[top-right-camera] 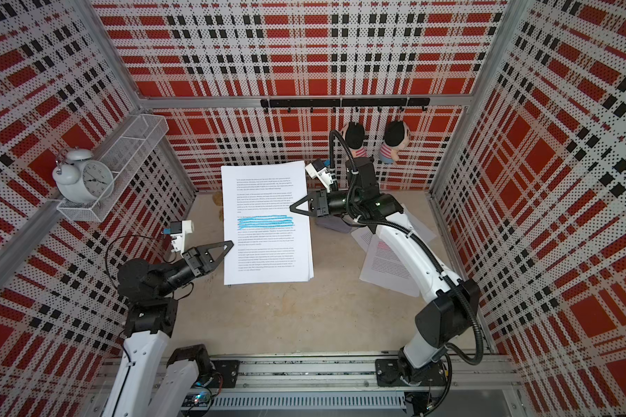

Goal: Unclip the paperclips from the documents
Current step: Adjust the document.

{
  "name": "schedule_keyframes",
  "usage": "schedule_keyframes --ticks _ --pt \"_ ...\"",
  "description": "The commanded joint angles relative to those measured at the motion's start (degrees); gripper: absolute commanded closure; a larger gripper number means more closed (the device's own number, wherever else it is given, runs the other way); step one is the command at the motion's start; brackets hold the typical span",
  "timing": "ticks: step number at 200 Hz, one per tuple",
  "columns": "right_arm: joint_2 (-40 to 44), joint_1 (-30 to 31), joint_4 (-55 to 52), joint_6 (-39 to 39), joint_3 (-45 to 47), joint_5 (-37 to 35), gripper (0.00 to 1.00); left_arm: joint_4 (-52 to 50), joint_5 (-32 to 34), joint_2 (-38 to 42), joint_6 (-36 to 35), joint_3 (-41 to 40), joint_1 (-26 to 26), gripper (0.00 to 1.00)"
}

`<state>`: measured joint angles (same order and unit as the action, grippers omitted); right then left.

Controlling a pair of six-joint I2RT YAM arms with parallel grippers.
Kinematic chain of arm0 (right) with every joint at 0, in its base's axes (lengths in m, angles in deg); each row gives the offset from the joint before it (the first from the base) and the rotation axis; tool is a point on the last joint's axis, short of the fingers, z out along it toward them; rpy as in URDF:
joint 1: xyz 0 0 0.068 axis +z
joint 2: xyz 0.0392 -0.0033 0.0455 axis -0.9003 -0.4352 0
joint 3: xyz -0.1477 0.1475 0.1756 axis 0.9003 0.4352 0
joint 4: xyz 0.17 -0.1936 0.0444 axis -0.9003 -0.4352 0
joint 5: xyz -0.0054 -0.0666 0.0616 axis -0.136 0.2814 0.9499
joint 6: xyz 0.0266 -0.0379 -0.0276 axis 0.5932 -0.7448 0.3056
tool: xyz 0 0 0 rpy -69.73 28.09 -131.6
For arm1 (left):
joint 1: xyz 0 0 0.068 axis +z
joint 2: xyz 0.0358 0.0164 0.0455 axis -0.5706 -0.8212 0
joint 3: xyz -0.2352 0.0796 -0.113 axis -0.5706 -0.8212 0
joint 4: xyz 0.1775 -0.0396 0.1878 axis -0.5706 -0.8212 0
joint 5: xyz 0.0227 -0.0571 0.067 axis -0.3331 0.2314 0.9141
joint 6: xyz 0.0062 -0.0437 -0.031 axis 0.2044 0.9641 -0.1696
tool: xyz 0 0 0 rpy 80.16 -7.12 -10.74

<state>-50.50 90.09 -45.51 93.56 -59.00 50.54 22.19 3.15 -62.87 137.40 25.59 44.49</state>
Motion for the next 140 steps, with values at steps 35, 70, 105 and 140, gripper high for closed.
schedule_keyframes --ticks 35,70,105,140 --pt "5.18 -7.35 10.21 2.8 2.63 -1.35 1.0 -11.55 4.03 -0.89 -6.6 2.73 2.79 1.0" --pt "6.22 -6.28 25.54 13.5 9.7 0.9 1.0 -11.51 3.46 -1.77 -6.08 5.69 2.7 1.0" --pt "5.39 -2.31 37.43 21.3 13.69 0.58 0.72 -7.69 3.02 -2.11 -3.15 6.72 2.72 1.0" --pt "4.05 2.03 43.27 24.37 15.57 -1.03 0.52 4.0 3.89 -1.38 6.18 4.1 2.61 1.0"
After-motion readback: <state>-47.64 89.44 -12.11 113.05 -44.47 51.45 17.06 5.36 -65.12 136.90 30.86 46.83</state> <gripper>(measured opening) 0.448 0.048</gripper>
